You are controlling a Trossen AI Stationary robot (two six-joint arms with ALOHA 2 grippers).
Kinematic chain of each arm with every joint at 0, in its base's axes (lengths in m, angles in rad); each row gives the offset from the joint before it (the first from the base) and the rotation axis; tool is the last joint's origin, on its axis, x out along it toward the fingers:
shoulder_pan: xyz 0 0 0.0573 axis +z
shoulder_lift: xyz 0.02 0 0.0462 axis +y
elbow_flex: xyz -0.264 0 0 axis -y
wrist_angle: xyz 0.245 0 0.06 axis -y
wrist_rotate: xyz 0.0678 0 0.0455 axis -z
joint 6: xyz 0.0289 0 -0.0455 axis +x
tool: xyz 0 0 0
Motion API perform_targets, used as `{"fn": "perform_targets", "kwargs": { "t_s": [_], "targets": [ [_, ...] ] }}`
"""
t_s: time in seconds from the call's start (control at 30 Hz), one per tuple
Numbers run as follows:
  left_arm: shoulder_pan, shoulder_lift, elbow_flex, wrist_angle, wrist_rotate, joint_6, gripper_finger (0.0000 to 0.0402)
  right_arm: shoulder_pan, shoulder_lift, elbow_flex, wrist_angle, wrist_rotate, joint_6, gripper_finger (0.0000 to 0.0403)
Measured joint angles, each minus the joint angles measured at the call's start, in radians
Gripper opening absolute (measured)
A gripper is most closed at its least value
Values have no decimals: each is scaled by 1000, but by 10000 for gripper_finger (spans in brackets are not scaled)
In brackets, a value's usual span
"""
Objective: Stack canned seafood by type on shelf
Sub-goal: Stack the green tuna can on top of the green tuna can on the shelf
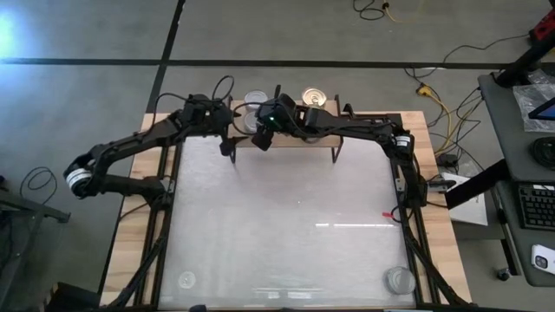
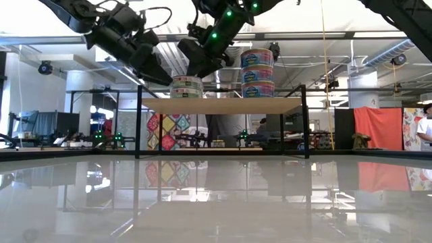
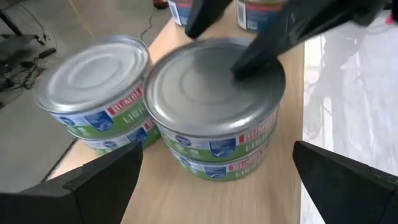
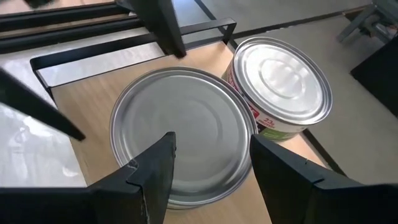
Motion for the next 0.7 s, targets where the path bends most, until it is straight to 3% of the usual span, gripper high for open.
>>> {"fn": "perform_targets", "kwargs": {
  "t_s": [0.37,0.7],
  "targets": [
    [0,-97,26,-4,20,-23,398,5,0,-2,36,-10,-42,201],
    [-1,-100,26,5,20,-47,398,16,-1,1,100,-13,-38,201]
  ]
}}
